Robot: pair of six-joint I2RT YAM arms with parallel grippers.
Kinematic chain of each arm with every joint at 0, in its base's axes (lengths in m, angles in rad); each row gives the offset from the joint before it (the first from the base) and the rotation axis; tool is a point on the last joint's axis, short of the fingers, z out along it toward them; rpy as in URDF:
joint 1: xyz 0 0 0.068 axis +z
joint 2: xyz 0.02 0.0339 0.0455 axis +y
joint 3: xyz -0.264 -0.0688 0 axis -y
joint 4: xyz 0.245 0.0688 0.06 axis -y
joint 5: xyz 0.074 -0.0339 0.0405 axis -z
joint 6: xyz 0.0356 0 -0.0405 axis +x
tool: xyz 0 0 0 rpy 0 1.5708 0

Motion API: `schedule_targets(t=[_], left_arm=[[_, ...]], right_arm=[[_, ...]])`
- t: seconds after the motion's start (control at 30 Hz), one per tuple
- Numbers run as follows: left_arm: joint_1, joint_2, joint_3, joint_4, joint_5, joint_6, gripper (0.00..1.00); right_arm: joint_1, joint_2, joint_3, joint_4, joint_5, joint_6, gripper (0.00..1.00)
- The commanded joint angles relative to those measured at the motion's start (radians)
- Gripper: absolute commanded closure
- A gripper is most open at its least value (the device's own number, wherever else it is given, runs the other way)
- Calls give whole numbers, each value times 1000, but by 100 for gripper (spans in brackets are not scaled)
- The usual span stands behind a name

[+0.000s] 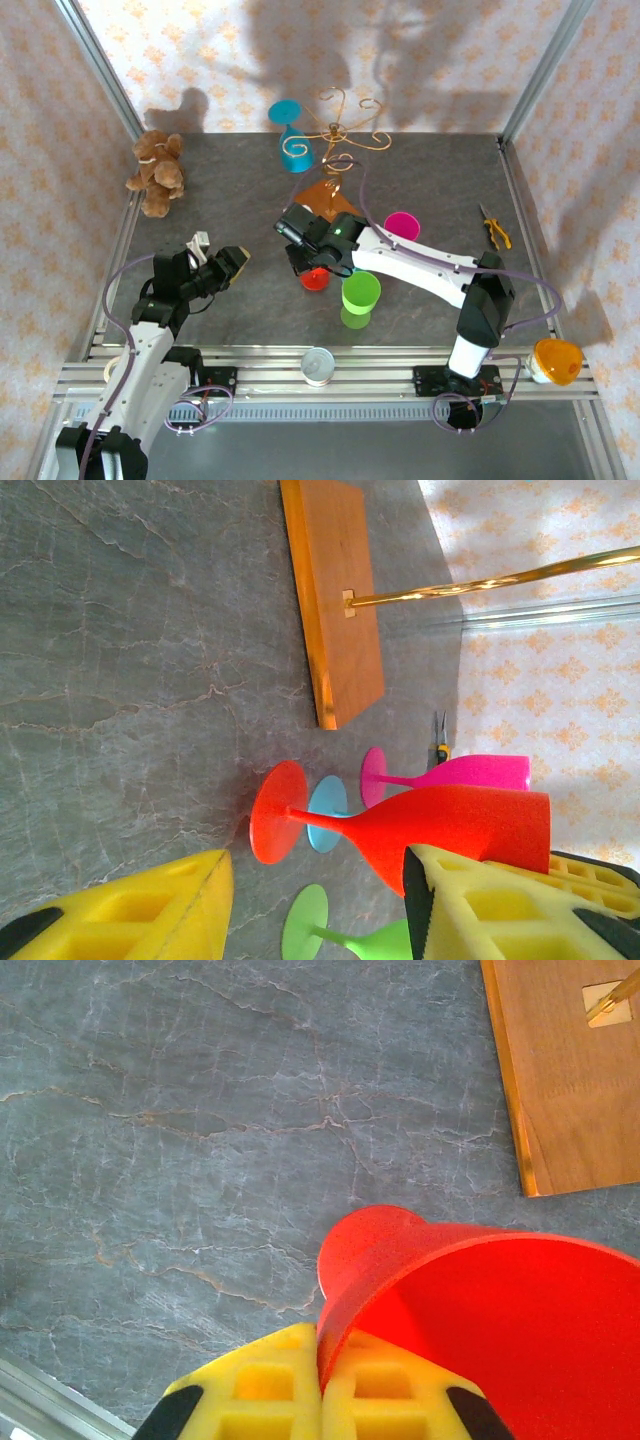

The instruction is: Take the wine glass off the wine glass rack

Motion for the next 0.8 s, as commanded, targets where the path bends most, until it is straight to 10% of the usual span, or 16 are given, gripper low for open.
schedule_targets(t=[0.0, 0.77], left_arm=[[7, -2, 33, -6, -13, 28, 52], [8, 2, 25, 0, -17, 28, 51]], right_arm=[[6, 5, -4, -25, 44, 13, 100], [7, 38, -8, -14, 25, 37, 89]])
